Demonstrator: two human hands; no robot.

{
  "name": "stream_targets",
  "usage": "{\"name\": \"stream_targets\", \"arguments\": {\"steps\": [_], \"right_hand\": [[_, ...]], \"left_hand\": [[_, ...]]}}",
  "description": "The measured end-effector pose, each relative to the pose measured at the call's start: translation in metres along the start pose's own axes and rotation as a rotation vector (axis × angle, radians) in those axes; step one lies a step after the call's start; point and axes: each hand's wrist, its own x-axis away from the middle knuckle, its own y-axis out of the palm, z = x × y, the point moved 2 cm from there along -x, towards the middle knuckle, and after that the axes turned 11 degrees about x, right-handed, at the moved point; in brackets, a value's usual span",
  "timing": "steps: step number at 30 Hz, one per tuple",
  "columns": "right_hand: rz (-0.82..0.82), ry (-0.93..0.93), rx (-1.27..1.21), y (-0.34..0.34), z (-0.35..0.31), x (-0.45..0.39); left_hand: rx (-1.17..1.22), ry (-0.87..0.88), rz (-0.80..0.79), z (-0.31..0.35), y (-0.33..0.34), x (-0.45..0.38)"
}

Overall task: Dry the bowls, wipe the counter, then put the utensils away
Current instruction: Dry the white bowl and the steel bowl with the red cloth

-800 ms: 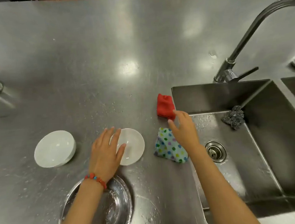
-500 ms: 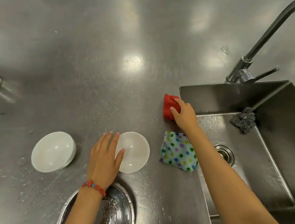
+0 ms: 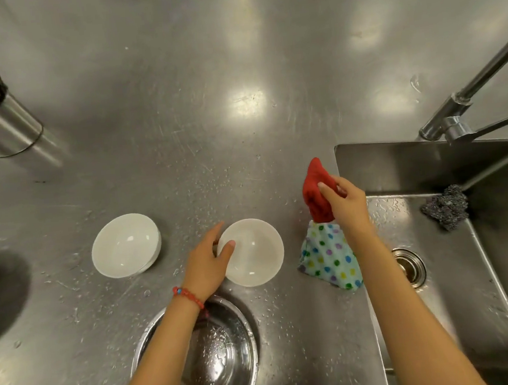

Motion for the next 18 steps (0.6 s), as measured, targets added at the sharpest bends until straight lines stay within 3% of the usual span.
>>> {"name": "stream_targets", "arguments": {"steps": [3,5,8,18], "right_hand": [[-0.014,0.049,-0.123,0.007,0.002,0.035],[-0.030,0.096,-0.185,0.013,0.007,0.054],[-0.046,0.152,-0.206,0.019,0.013,0.076],[0.012,-0.024,-0.184,0.023,-0.020,0.110]], "left_hand": [[0.153,-0.070,-0.125,-0.001,-0.002,-0.001],[0.378,-0.227,-0.199,-0.002,-0.003,0.001],[0.559,-0.357,-0.208,-0.002,-0.006,0.000],[0.661,-0.269,-0.216,0.022,0.003,0.003]]}}
